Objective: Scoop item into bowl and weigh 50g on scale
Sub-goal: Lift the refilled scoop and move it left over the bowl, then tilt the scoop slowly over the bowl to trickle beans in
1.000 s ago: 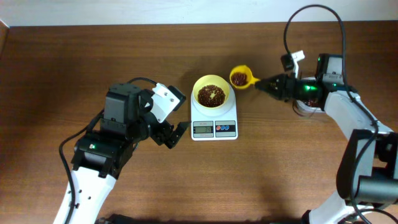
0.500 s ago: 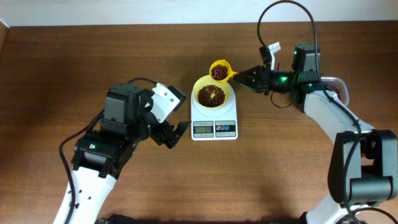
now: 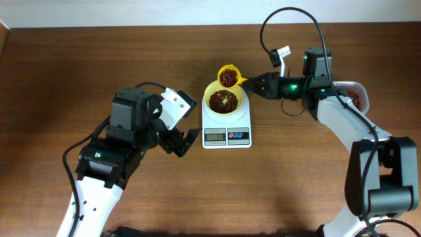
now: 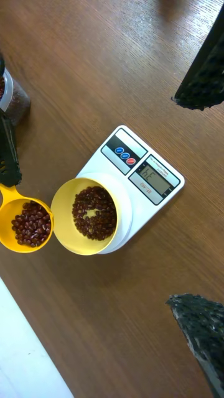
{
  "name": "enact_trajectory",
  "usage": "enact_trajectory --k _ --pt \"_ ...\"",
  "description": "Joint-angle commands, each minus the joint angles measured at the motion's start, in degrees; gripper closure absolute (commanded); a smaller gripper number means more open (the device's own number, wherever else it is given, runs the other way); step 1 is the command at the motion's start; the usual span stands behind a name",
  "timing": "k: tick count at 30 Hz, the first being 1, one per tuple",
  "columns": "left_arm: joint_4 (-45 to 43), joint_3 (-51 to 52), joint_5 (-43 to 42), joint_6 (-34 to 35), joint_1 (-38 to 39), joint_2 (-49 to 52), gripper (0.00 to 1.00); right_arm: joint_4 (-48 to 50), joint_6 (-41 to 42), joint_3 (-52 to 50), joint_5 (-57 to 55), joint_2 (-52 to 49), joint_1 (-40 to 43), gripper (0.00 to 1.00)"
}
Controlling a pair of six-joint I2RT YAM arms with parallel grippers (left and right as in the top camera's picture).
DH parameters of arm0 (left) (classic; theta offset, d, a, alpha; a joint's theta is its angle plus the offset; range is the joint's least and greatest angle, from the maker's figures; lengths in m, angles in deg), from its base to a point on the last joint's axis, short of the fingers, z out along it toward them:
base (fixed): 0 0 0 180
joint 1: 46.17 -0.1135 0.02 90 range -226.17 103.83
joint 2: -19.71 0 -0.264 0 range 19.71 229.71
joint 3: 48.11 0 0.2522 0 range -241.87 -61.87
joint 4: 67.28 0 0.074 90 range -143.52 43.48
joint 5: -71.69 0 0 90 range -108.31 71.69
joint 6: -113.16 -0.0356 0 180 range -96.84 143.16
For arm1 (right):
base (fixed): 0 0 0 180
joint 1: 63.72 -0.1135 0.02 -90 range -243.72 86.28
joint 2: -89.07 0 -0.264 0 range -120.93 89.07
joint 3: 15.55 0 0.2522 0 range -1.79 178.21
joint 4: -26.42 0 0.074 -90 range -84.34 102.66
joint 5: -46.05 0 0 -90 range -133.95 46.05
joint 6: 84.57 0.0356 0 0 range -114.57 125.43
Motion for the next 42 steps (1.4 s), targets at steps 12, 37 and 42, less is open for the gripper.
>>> enact_trajectory --k 12,37,42 --pt "-0.1 0.2 -0.8 -0.9 -0.2 -0.2 0.01 -4.7 -35.6 0.5 -0.2 -0.1 -0.4 0.96" --pt "-0.1 0.2 -0.8 -0.9 -0.2 -0.2 0.01 -7.6 -57.3 0.5 -4.1 -0.1 -0.4 0.96" --pt "-0.1 0.2 -0.8 -0.9 -0.2 -0.2 0.01 -7.6 -57.3 0.5 -4.1 -0.1 -0.4 0.96"
